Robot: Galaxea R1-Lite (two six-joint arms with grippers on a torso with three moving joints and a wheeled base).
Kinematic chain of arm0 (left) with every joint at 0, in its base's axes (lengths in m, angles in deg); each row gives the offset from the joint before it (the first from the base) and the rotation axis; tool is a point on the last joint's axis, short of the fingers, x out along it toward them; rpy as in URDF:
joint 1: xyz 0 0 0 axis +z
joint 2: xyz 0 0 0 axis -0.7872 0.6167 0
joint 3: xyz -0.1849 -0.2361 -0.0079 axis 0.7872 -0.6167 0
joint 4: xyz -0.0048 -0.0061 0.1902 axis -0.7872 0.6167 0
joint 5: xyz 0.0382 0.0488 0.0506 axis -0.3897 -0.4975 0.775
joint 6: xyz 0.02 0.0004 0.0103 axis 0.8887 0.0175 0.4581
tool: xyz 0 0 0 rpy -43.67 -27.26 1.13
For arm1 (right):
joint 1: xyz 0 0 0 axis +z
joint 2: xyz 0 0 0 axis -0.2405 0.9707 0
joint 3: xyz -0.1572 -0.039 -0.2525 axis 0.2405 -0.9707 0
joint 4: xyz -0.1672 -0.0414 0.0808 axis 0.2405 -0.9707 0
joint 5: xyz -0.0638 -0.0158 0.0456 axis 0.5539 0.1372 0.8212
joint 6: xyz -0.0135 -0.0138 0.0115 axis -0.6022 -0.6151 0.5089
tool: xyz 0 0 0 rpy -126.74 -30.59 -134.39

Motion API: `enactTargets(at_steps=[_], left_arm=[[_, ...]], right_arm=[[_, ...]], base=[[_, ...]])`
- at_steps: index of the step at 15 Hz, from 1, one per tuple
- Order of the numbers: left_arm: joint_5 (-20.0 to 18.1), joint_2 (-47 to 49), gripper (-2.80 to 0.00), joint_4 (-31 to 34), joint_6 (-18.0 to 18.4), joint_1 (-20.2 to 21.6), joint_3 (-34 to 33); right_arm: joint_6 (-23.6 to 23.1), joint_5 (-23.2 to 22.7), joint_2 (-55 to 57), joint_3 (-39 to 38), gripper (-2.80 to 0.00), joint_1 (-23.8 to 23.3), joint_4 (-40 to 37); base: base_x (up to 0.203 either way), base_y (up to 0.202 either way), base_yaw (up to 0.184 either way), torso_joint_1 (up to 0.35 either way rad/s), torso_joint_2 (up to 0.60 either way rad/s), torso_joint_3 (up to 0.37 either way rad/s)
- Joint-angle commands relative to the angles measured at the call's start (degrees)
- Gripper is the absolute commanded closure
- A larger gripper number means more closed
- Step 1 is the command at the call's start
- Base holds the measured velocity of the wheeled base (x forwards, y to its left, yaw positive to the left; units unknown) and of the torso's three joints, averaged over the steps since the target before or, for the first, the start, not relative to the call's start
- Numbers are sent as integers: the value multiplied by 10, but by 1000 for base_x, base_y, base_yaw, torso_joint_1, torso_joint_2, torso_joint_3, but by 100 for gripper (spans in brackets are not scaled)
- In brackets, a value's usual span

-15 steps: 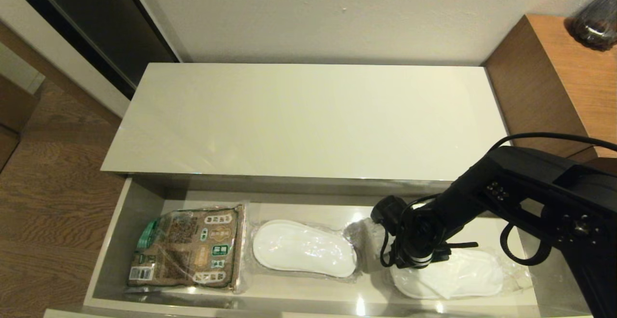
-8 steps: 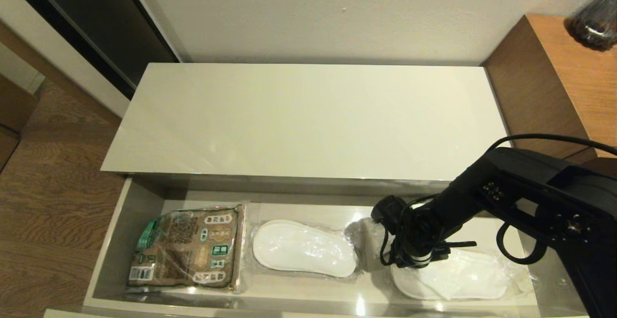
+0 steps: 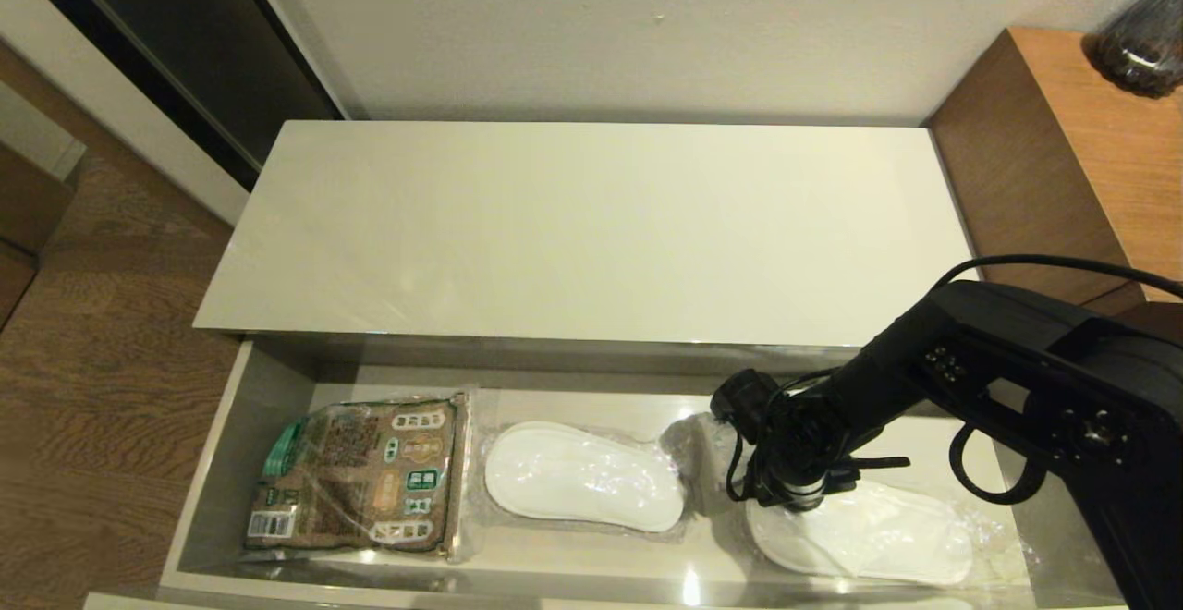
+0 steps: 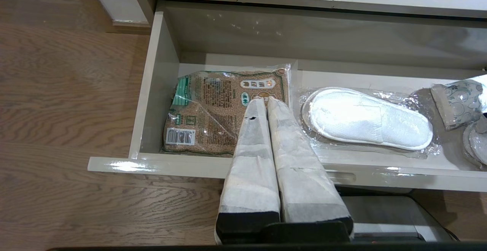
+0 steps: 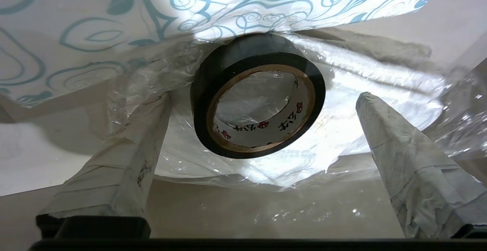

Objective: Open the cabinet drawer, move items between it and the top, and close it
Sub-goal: Take out the adhesive tape from the drawer

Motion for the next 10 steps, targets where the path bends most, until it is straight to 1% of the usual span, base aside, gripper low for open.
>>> enactTargets(at_steps=[1,4,5,10], left_arm=[[0,1,0,0,-1,0,0],[0,1,0,0,-1,0,0],[0,1,0,0,-1,0,0],[0,1,0,-1,-1,0,0]], right_arm=[[-1,2,-5,2,-280,-2,-3],[-4,5,-9,-2,-280,-3,-3],[-4,6,-10,-3,0,-3,-3],[2,6,2,-8,0,-3,-2]], base=[[0,0,0,0,0,0],[0,0,0,0,0,0],[0,0,0,0,0,0],[0,0,0,0,0,0]])
